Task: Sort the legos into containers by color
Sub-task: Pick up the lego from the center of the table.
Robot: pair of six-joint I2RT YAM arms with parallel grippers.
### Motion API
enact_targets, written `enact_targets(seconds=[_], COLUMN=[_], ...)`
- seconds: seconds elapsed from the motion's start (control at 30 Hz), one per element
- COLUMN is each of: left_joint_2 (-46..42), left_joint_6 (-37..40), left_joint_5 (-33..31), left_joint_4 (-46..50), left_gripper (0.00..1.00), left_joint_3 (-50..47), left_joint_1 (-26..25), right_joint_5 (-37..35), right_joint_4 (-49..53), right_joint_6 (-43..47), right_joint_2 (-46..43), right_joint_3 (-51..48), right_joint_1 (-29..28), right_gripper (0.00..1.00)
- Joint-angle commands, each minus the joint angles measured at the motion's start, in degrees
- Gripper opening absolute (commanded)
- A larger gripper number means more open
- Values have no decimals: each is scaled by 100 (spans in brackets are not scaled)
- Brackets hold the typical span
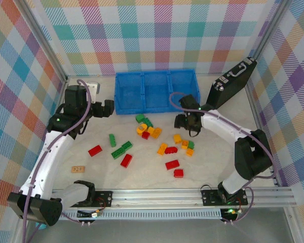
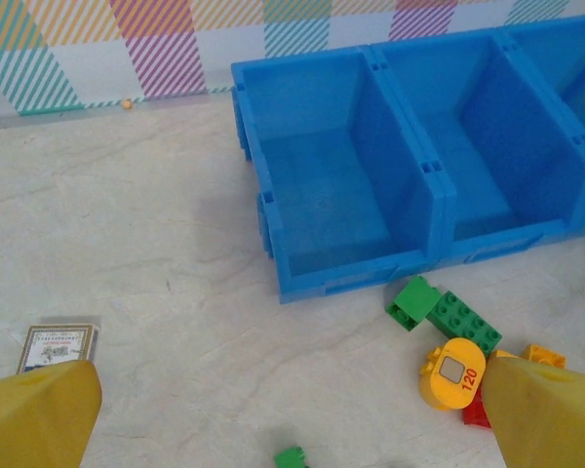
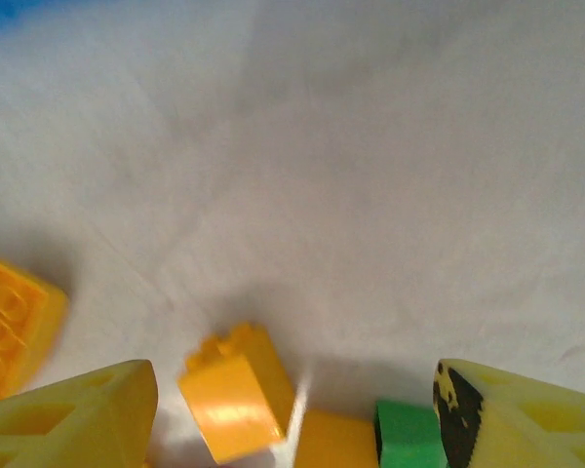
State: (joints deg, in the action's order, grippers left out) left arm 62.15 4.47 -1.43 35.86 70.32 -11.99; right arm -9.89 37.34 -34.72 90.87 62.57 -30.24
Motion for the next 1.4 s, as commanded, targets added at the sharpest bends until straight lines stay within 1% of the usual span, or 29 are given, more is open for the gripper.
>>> enact_targets(seconds=[0.0,0.07,0.1,0.2,0.23,0.27,0.3,0.33,0.37,0.43,0.47,0.5,0.57,0.63,0.7,0.83,1.03,1.13,1.37], left_joint_2=[-270,-320,-348,-547,-682,-810,-925,-1024,-1116,-1195,-1207,-1144,-818,-462,-256,-285,-270,-177,-115], left_joint_6=[-284,-483,-637,-1237,-1567,-1785,-1794,-1571,-1235,-852,-699,-659,-457,-352,-280,-298,-268,-267,-289], left_joint_5=[-169,-353,-566,-1708,-2236,-2602,-2702,-2515,-2108,-1206,-724,-448,204,696,1098,1342,1397,1452,1212], left_joint_4=[-108,-171,-199,-350,-460,-499,-555,-695,-788,-773,-788,-719,-156,336,525,554,641,685,703], left_gripper=[100,100,100,100,100,100,100,100,100,100,100,100,100,100,100,100,100,100,100], left_joint_3=[207,339,449,517,484,457,464,469,501,552,573,654,1074,1488,1615,1563,1633,1685,1679], left_joint_1=[-58,-58,-67,-70,-76,-76,-76,-76,-76,-76,-76,-76,-76,-76,-76,-73,-75,-89,-90], right_joint_5=[240,261,234,178,172,155,146,132,115,84,67,45,-23,-97,-140,-224,-241,-250,-251], right_joint_4=[-54,12,59,63,46,29,19,27,27,71,108,144,224,255,247,168,28,-19,-155], right_joint_6=[-403,-524,-586,-708,-735,-746,-747,-747,-731,-723,-720,-736,-747,-760,-778,-817,-758,-747,-705], right_joint_2=[-297,-302,-298,-313,-334,-349,-359,-376,-386,-386,-378,-370,-338,-321,-299,-263,-79,-1,-36], right_joint_3=[-265,-390,-432,-588,-625,-652,-666,-675,-682,-679,-673,-667,-675,-717,-754,-851,-887,-916,-1098], right_joint_1=[-228,-351,-404,-516,-540,-551,-561,-566,-571,-571,-571,-571,-569,-571,-571,-571,-571,-571,-571], right_gripper=[74,74,74,74,74,74,74,74,73,73,73,73,71,69,67,64,57,51,40])
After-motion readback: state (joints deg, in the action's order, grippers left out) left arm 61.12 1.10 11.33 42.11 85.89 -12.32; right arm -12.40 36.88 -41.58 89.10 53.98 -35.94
